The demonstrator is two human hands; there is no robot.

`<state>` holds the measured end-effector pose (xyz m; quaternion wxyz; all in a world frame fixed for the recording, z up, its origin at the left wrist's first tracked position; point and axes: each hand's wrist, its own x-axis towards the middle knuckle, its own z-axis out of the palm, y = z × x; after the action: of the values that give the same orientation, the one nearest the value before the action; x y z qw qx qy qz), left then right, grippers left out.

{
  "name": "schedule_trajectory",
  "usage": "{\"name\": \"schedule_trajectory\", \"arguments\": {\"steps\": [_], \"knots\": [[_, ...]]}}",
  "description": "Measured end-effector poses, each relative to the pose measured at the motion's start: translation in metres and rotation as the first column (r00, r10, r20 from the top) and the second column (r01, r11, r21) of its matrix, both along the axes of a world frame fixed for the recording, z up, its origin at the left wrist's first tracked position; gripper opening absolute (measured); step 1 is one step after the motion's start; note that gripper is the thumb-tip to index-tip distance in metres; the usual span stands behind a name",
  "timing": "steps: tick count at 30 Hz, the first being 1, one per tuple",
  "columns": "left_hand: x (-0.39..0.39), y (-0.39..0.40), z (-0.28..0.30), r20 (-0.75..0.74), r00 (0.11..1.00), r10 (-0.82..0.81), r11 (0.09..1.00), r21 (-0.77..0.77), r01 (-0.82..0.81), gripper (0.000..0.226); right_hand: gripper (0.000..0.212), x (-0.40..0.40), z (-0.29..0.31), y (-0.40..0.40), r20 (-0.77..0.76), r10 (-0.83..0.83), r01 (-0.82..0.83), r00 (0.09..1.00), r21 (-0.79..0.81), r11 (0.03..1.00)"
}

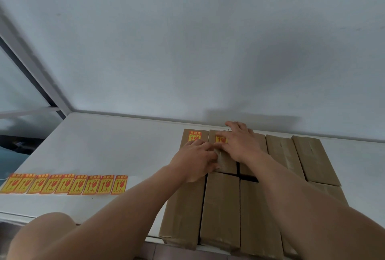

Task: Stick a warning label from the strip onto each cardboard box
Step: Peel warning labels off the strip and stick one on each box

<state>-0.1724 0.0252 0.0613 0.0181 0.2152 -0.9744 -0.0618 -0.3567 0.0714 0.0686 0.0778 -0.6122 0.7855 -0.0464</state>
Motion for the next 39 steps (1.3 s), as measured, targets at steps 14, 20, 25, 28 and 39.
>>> {"name": "schedule_trajectory", "arguments": {"steps": [14, 20, 25, 28, 39], "knots": [[0.0, -0.002, -0.003, 0.013, 1.0, -0.015, 1.0, -0.009, 0.015, 0.041, 0.055, -0.012, 0.0, 0.018, -0.019, -0.074, 0.074, 0.997, 0.002, 0.997], [0.001, -0.001, -0.002, 0.028, 0.999, -0.019, 1.0, -0.019, 0.019, 0.041, 0.052, -0.005, 0.004, 0.016, 0.003, -0.065, 0.064, 0.998, 0.039, 0.997], [0.027, -0.006, 0.001, -0.153, 0.988, -0.024, 0.987, -0.159, -0.001, 0.034, 0.038, 0.01, 0.014, 0.018, -0.095, 0.051, -0.065, 0.994, -0.161, 0.985], [0.06, -0.02, 0.001, -0.081, 0.997, -0.01, 0.959, -0.285, -0.013, 0.037, 0.034, 0.039, 0.018, 0.01, -0.219, 0.198, -0.239, 0.955, -0.181, 0.954], [0.201, -0.049, -0.01, 0.019, 0.974, 0.226, 0.918, -0.339, -0.206, 0.043, 0.033, 0.175, 0.021, -0.032, -0.254, 0.486, -0.527, 0.836, -0.125, 0.841]]}}
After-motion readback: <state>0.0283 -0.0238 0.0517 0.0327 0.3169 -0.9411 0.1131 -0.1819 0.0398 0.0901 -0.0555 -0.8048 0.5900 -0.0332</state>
